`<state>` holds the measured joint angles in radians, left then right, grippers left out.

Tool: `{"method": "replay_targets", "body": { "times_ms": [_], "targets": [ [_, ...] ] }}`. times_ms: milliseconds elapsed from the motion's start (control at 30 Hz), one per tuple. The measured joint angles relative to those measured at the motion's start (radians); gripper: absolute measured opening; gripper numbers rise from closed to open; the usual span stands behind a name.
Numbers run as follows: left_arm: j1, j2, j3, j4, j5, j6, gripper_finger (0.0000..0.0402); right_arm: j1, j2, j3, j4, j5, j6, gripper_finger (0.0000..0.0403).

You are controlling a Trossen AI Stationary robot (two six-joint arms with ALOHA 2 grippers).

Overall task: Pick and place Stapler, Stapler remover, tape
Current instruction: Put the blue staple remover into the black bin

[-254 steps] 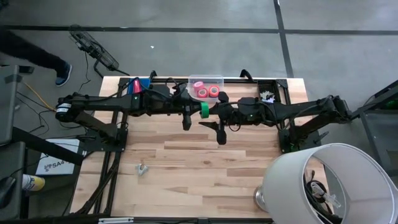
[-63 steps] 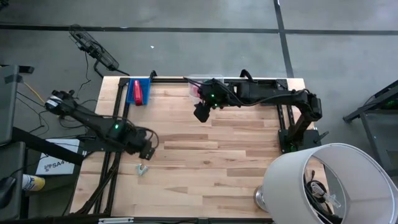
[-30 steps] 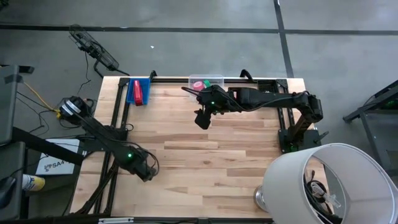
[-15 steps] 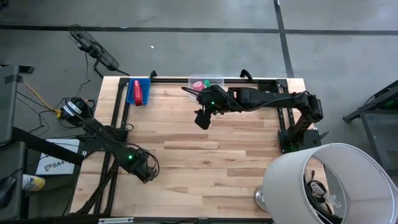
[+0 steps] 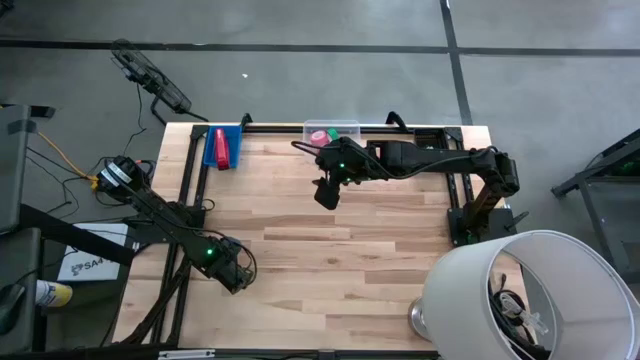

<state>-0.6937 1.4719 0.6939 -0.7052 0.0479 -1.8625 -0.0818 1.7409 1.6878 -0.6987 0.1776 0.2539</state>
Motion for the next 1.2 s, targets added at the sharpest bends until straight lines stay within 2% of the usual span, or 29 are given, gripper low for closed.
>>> {"method": "replay_targets", "body": {
  "times_ms": [100, 233, 433, 700, 967, 1100, 1200],
  "targets": [
    [0.000, 0.000, 0.002, -0.002, -0.002, 0.010, 0.0097, 0.000, 0.000, 0.000, 0.000, -0.034, -0.044, 0.0213],
    [0.000, 0.003, 0.029, -0.026, -0.040, 0.056, 0.0097, 0.000, 0.000, 0.000, 0.000, -0.096, -0.115, 0.0213],
    [0.002, -0.004, 0.092, -0.091, -0.270, 0.079, 0.0098, 0.000, 0.000, 0.000, 0.001, -0.188, -0.182, 0.0213],
    [0.074, -0.079, 0.174, -0.159, -0.569, 0.134, 0.0100, 0.004, 0.001, 0.000, 0.016, -0.214, -0.226, 0.0213],
    [0.173, -0.235, 0.319, -0.167, -0.908, 0.431, 0.0102, 0.004, 0.001, -0.001, 0.070, -0.319, -0.236, 0.0213],
    [0.206, -0.298, 0.430, -0.126, -1.030, 0.667, 0.0102, 0.004, 0.001, -0.001, 0.139, -0.360, -0.228, 0.0213],
    [0.222, -0.323, 0.509, -0.071, -1.063, 0.864, 0.0102, 0.004, 0.001, -0.001, 0.210, -0.375, -0.210, 0.0213]
  ]
}}
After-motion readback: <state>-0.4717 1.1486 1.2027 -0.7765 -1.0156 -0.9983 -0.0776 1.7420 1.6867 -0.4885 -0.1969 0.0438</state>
